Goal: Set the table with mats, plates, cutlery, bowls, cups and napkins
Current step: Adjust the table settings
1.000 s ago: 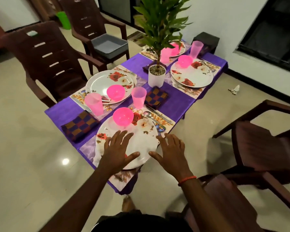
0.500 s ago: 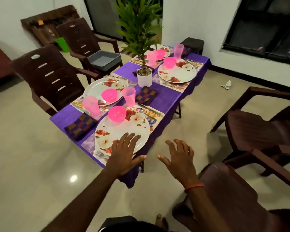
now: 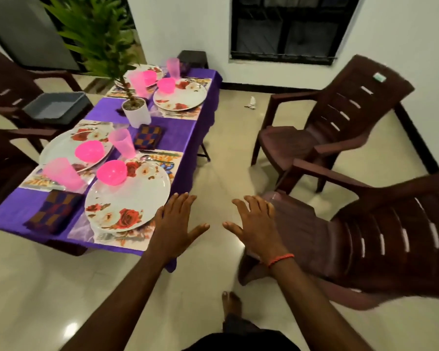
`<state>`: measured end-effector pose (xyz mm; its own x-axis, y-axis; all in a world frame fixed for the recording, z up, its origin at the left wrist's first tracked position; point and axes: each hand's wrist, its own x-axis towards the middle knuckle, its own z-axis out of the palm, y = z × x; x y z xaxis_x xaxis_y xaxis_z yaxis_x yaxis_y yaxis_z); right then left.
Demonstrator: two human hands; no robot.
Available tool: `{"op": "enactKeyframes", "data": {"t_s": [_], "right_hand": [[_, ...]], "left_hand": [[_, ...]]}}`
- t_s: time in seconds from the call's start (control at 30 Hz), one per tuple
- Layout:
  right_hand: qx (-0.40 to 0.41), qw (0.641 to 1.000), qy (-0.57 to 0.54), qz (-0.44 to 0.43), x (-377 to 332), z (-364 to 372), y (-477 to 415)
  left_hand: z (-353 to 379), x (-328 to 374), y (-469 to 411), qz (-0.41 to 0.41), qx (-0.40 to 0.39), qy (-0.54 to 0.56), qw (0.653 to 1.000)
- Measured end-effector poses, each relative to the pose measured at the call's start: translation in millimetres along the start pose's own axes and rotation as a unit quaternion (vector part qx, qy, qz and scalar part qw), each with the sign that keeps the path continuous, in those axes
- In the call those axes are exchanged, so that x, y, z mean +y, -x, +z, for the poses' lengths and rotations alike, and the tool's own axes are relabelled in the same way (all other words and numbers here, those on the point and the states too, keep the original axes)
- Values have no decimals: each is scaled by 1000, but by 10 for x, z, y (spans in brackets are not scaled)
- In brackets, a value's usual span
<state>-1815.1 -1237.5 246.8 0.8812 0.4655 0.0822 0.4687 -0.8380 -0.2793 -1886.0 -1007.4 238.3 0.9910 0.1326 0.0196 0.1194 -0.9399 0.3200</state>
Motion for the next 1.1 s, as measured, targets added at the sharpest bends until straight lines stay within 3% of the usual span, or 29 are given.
{"op": "enactKeyframes", "data": {"t_s": [0.3, 0.6, 0.9, 1.1], "right_hand": [[36, 996, 32, 78, 375, -426, 962], [98, 981, 64, 158, 1401, -1094, 1713], [122, 971, 67, 194, 2675, -1759, 2566], [124, 965, 69, 218, 3357, -1999, 2954]], "left_hand": [[382, 736, 227, 69, -37, 38, 996], [613, 2319, 138, 192, -50, 17, 980], [1189, 4115, 204, 267, -59, 55, 960], [1595, 4887, 179, 291, -80, 26, 953]]}}
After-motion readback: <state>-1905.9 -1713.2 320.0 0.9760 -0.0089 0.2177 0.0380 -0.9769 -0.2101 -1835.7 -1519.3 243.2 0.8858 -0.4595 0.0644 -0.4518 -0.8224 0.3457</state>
